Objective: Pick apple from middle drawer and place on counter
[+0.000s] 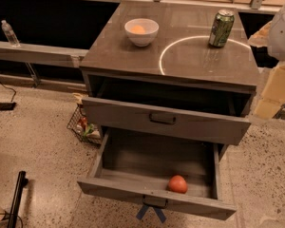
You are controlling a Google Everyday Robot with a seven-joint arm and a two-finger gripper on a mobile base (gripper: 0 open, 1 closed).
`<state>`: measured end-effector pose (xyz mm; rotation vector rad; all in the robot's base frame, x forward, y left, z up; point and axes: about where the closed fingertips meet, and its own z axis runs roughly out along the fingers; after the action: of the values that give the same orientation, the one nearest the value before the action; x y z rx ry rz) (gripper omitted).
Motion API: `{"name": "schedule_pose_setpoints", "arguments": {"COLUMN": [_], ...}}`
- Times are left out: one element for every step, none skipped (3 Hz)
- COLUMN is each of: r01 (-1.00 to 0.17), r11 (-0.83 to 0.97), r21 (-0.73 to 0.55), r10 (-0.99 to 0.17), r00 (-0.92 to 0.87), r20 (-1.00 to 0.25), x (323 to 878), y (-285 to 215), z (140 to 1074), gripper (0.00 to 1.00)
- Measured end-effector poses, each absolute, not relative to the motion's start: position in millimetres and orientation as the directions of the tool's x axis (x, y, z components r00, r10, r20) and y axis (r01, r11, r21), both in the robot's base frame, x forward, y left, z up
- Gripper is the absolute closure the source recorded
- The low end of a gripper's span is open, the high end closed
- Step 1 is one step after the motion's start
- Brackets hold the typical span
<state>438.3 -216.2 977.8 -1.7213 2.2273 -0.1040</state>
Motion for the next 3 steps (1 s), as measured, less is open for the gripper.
{"name": "schedule_pose_setpoints", "arguments": {"r01": [-0.929, -0.949, -0.986], "r11": [0.270, 0.198, 0.061], "r21": [-0.252, -0.246, -0.155], "r10": [-0.953, -0.971, -0.985], "r00": [-0.220, -0.154, -0.034], "r20": [-0.208, -0.185, -0.171], "x": [438.3, 441.0, 440.5], "y": [-216.2, -220.2, -235.8], "z": [977.9, 962.2, 894.7], "gripper": [0.00, 0.00, 0.00]}}
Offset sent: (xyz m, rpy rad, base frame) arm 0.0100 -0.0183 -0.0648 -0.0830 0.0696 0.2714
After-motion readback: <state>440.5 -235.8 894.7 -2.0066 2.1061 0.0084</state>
